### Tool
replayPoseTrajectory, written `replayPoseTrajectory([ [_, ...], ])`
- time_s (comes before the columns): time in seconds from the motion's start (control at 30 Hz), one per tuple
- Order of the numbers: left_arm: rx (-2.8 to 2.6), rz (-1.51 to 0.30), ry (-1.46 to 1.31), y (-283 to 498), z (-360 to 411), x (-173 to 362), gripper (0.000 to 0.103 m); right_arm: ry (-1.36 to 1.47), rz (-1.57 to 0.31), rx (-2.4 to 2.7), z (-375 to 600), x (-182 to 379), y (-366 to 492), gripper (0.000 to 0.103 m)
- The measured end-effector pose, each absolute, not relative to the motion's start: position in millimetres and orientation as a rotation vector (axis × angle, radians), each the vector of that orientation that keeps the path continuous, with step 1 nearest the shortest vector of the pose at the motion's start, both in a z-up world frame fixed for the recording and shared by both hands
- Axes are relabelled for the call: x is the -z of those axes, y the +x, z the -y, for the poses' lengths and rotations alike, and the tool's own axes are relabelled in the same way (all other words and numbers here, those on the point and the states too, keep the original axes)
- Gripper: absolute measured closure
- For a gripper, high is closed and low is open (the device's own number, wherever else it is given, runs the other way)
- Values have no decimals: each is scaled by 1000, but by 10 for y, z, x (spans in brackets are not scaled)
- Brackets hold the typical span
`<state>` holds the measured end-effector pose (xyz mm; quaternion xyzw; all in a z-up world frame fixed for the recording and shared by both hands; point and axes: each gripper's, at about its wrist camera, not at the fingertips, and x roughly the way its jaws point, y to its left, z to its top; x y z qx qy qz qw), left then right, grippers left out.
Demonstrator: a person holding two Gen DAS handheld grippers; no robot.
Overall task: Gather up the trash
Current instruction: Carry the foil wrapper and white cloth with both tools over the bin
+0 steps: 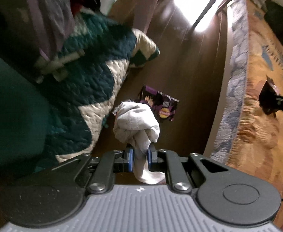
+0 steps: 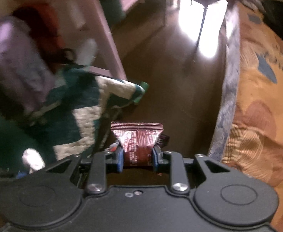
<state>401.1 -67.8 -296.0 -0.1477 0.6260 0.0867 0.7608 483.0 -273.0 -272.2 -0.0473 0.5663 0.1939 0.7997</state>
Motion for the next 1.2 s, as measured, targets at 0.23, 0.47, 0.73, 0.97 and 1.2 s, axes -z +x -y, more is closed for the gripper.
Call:
replayPoseTrajectory([
  [0.23,-220,-1290,-288,3713,419,2183,90,-161,-1175,-552,2204,2022,4374,76],
  [0.47,-264,-1218,-335,3302,3,1610,90,-246,-1123,-723,1512,1542,3912,76],
  [0.73,-386,-1162,-373,2855,-745,1289,90,-341,-1064,-887,625,1291,3471,76],
  [0.97,-475,-1124,-391,2512,-1410,1116,90,-400,-1014,-975,7,1172,3140,76],
  [1.2,-522,-1102,-359,2338,-1817,1076,90,-408,-1011,-1024,-486,1247,2991,76],
])
